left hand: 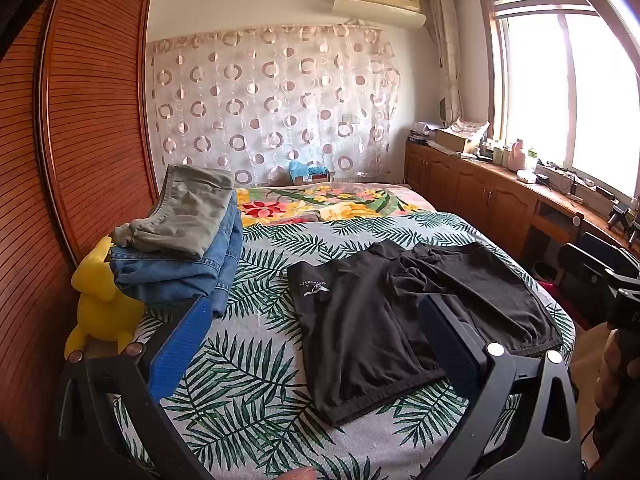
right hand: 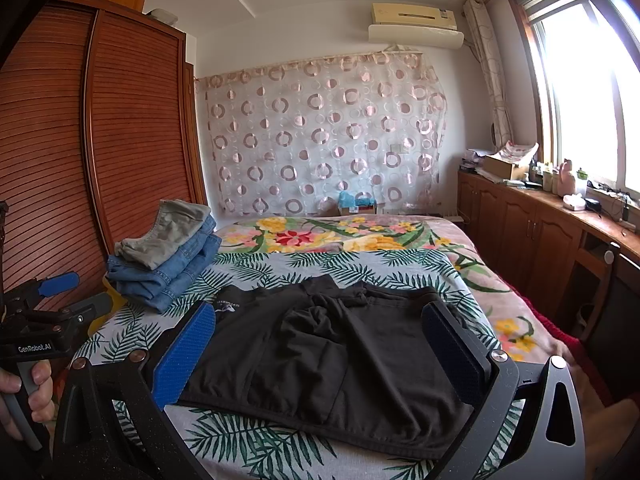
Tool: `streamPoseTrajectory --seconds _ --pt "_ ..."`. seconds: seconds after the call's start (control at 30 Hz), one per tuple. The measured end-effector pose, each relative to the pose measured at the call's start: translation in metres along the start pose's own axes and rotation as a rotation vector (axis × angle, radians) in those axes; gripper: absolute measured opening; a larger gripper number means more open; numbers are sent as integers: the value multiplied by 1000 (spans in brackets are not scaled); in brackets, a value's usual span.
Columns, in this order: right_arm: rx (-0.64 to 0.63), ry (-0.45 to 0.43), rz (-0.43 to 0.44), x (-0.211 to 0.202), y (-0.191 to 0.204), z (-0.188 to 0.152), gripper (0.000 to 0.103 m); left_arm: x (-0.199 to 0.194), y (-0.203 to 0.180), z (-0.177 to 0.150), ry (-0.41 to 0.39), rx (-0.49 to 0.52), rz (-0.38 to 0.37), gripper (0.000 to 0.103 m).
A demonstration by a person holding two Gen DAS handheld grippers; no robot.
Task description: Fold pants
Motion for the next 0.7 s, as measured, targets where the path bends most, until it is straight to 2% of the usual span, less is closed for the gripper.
streamPoseTrajectory --seconds 0.7 --pt "7 -12 10 -3 1 1 103 -5 -2 6 -13 1 -7 103"
Point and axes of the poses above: each gripper's, at about its wrist camera, not at the fingertips, and x roughly the way its jaws point, y to its left, z to its top, the point moved 6 cm from there along x, roughly the way its jaws point, and after that the axes turned 15 degrees about -y, right-handed, at the moved point
